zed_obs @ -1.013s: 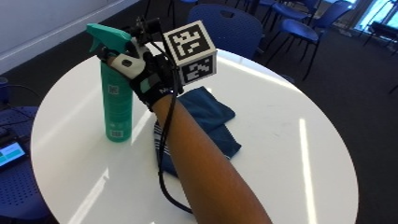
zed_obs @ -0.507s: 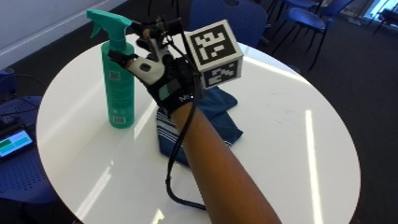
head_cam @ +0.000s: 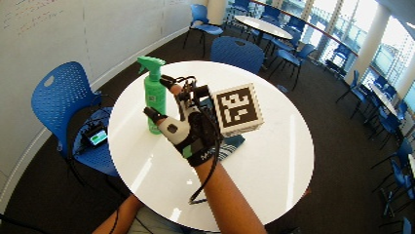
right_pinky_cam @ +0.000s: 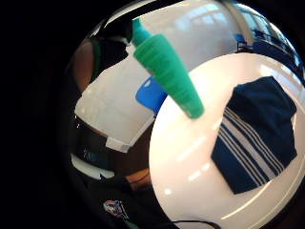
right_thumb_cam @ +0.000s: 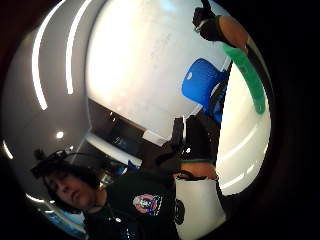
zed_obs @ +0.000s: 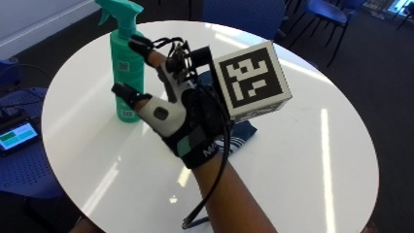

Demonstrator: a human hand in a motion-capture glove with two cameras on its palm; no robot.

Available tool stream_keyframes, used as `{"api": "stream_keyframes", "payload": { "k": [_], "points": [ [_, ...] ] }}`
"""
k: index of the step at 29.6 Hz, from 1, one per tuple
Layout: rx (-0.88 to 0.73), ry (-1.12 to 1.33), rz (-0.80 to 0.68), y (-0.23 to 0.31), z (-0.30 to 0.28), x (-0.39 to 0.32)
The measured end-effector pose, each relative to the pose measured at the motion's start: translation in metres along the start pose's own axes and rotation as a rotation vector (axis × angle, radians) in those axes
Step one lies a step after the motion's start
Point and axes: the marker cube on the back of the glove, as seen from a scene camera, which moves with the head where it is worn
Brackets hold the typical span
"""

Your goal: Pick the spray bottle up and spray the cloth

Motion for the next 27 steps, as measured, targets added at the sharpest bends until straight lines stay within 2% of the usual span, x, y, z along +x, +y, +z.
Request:
{"api": "stream_keyframes", "payload": {
  "k": [6, 14, 27],
  "points": [
    [-0.186, 0.005, -0.086, 0.033, 0.017, -0.018],
    [-0.333, 0.22, -0.145, 0.064, 0.027, -0.027],
    [-0.358, 0.223, -0.249, 0.091, 0.024, -0.06]
  ]
}}
